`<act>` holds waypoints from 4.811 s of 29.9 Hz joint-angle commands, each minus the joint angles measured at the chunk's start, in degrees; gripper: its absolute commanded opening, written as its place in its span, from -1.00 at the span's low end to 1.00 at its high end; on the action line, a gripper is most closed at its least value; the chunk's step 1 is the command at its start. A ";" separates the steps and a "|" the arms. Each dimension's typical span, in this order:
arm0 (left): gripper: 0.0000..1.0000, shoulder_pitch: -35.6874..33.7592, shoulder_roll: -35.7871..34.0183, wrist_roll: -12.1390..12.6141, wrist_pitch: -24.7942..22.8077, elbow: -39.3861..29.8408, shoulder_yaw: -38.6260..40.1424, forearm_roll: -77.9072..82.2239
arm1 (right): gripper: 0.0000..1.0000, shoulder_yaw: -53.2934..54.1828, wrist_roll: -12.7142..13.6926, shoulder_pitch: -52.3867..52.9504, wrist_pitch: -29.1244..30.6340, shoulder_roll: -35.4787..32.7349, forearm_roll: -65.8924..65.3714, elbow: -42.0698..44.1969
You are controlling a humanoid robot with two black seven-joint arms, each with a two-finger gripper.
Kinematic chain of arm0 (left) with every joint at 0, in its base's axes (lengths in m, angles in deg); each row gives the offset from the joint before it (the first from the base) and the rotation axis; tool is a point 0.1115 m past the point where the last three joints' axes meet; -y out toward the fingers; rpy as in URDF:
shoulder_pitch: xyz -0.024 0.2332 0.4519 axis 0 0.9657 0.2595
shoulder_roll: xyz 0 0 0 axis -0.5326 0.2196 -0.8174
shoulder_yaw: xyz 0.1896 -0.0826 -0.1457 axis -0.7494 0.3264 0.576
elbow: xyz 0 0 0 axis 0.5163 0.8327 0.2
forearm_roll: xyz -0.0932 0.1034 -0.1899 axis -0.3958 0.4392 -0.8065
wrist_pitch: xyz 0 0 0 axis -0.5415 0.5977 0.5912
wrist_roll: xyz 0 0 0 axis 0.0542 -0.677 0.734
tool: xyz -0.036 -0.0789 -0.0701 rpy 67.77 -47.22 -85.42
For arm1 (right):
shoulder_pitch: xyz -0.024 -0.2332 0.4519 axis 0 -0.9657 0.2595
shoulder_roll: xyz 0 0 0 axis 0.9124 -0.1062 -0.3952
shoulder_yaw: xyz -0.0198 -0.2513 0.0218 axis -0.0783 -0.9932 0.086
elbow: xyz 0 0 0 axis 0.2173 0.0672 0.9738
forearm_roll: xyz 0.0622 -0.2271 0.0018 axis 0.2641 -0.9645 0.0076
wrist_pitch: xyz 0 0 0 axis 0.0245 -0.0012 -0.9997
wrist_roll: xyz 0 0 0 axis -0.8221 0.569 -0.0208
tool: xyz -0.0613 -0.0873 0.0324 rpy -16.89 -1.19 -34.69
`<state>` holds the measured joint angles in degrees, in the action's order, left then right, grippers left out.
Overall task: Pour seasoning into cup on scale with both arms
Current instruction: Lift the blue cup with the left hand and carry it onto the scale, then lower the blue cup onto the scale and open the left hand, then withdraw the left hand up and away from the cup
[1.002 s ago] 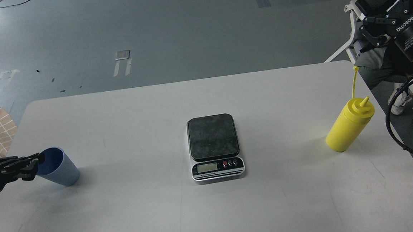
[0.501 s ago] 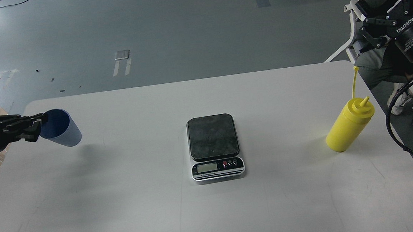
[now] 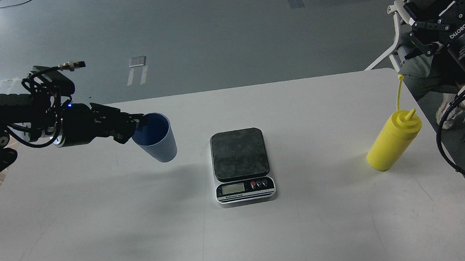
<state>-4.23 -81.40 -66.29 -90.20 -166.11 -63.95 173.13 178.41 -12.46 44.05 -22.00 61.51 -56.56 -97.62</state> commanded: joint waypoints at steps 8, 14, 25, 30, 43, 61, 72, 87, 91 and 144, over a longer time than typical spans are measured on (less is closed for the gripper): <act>-1.00 -3.08 11.43 0.00 -2.65 2.10 -0.08 -0.04 | 0.99 2.10 0.01 -1.17 0.00 -0.03 0.16 -0.55; -1.00 -3.51 16.52 0.00 -2.48 7.46 -0.08 0.05 | 0.99 2.72 0.01 -1.26 0.00 -0.56 0.25 -0.55; -1.00 -3.43 22.76 0.00 -2.22 13.35 -0.17 0.49 | 0.99 2.81 0.01 -1.17 0.00 -1.18 0.25 -0.46; -1.00 -3.34 27.34 0.00 -2.13 17.57 -0.17 2.16 | 0.99 2.81 0.01 -1.26 0.00 -1.18 0.25 -0.46; -1.00 -3.08 29.80 0.00 -2.04 21.00 -0.26 4.97 | 0.99 3.60 0.01 -1.26 0.00 -1.18 0.25 -0.37; -1.00 -2.64 32.17 0.00 -1.95 24.17 -0.35 5.15 | 0.99 3.51 0.01 -1.17 0.00 -1.18 0.07 -0.37; -0.87 -2.81 32.70 0.00 -1.78 24.96 -0.26 4.80 | 0.99 3.51 0.09 -1.17 0.00 -1.18 0.07 -0.29; 0.67 -2.99 33.67 0.00 -1.86 24.87 0.36 1.12 | 0.99 3.51 0.09 -1.08 0.00 -1.26 -0.01 -0.11; 0.94 -3.43 33.41 0.00 -1.86 24.87 0.80 -3.81 | 0.99 3.51 0.09 -1.17 0.00 -1.26 -0.01 -0.11; 0.96 2.02 31.39 0.00 -0.55 25.05 30.07 -77.82 | 0.99 5.53 0.80 -1.08 0.00 -0.12 33.46 -3.97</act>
<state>-3.00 -50.02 -66.29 -90.69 -140.93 -33.56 95.24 183.72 -11.69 43.74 -22.00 60.29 -29.66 -99.88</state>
